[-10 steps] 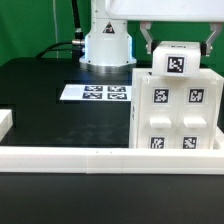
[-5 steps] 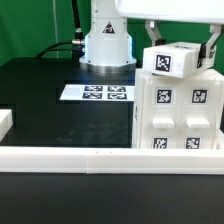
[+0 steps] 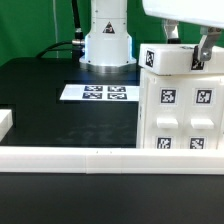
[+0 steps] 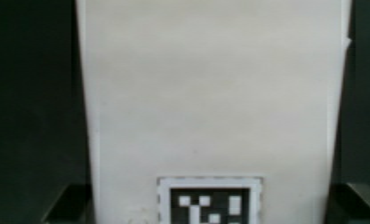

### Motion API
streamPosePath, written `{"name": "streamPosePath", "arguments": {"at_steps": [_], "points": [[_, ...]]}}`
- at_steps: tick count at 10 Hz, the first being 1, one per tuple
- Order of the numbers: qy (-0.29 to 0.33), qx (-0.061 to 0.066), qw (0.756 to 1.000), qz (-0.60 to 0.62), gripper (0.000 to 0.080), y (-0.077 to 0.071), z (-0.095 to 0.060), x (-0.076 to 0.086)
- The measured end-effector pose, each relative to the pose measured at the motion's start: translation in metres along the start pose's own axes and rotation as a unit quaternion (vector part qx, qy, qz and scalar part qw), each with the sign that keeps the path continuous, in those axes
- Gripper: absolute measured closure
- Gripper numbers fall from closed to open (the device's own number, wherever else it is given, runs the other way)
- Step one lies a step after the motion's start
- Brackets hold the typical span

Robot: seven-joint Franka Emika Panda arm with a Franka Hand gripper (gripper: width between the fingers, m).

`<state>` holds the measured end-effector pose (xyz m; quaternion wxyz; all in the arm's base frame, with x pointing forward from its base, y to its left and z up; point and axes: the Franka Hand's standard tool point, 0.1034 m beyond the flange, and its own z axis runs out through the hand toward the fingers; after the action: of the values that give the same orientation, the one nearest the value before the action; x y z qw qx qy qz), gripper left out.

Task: Assemble cabinet

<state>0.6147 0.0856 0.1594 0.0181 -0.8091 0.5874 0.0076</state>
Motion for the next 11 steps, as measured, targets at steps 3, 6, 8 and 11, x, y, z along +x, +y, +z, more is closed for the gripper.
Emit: {"name": "streamPosePath", "arguments": {"at_steps": [3,6,8,11], "points": [[-0.007,0.009,0.977,0.211,0.0242,-0.002,0.0,0.0],[-0.021,0.015,0.97,0.243,0.0051,-0.005,-0.005,-0.004],[-0.029,0.025,0.971,0.237,0.0003,-0.008,-0.018,-0.006],[-0.034,0.027,0.978,0.204,0.0002,-0.009,-0.02,-0.01]]}}
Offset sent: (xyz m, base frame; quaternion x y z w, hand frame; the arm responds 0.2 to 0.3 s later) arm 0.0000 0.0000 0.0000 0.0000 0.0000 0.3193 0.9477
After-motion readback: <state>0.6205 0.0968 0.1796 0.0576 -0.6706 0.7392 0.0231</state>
